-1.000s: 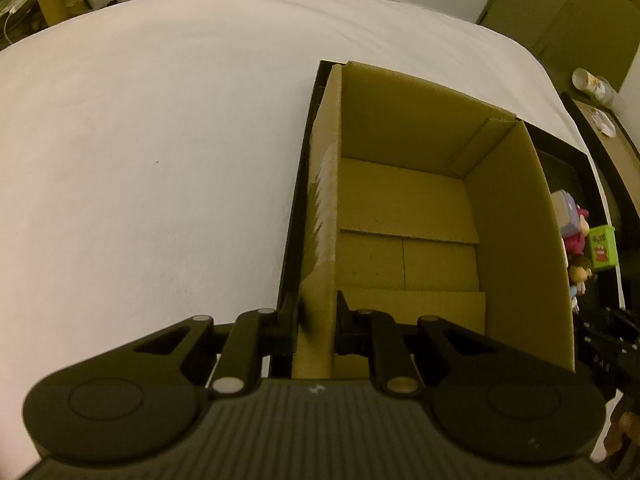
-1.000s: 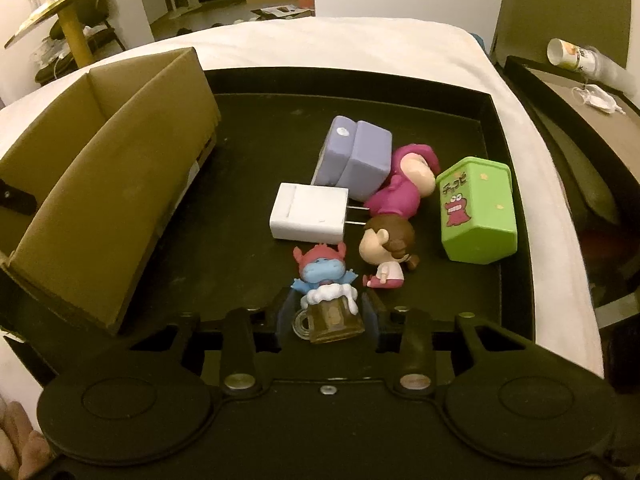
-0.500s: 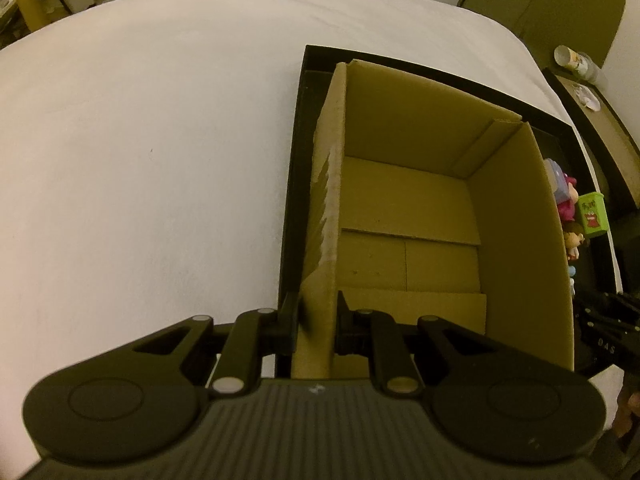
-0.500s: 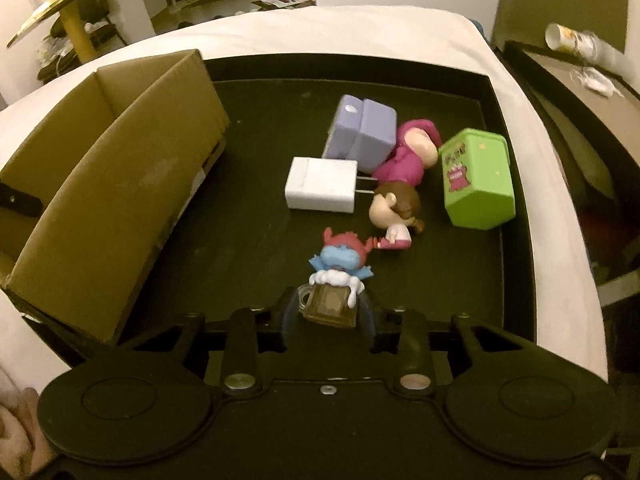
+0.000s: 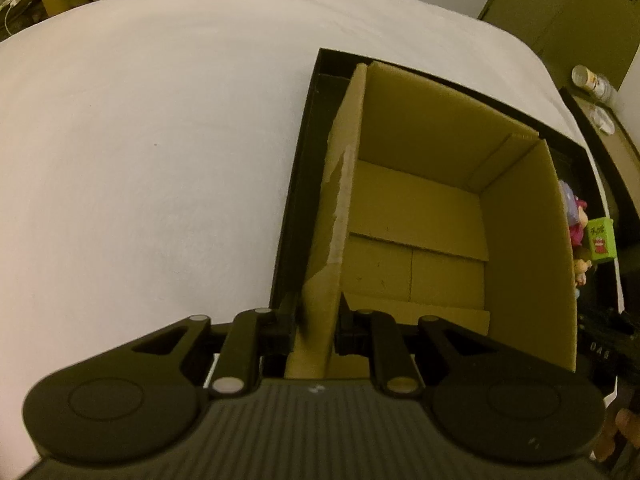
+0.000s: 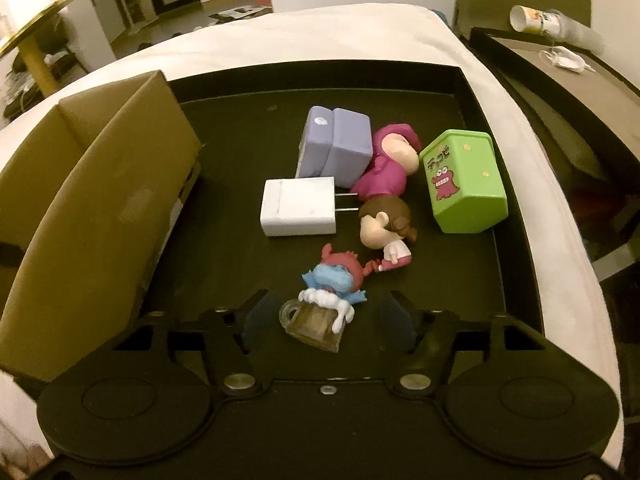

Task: Organize rigid objects
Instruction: 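Hold the box with the left gripper while the right gripper grasps the smurf mug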

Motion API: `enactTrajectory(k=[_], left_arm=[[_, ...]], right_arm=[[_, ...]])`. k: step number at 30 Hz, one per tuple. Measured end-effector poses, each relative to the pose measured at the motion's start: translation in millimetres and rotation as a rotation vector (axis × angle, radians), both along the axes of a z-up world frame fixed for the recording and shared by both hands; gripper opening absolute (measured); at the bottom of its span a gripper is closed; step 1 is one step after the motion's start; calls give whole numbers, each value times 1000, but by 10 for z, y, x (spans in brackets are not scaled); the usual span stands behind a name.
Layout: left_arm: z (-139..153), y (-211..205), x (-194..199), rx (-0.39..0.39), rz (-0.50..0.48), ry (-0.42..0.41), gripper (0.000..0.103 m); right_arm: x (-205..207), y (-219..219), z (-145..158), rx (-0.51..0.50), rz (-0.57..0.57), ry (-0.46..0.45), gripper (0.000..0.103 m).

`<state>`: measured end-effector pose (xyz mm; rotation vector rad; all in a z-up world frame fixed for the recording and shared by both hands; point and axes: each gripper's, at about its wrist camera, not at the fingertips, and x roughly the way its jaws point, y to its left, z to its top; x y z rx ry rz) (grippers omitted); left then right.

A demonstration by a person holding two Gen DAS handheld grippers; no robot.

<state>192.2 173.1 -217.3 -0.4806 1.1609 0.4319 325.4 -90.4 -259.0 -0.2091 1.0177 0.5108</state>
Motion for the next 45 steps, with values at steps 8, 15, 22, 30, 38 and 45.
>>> enactTrajectory(k=[8, 15, 22, 30, 38, 45], left_arm=[[-35, 6, 34, 4, 1, 10, 16], [21, 17, 23, 1, -10, -1, 16], [83, -8, 24, 15, -28, 1, 16], [85, 0, 38, 14, -37, 2, 15], [55, -27, 41, 16, -52, -7, 15], [48, -7, 5, 11, -54, -10, 15]], right_arm=[[73, 15, -29, -28, -19, -8, 63], [6, -64, -22, -49, 15, -11, 57], [22, -14, -4, -25, 72, -20, 58], [149, 63, -36, -30, 184, -7, 58], [177, 20, -41, -58, 269, -37, 51], [136, 24, -49, -57, 314, -46, 49]])
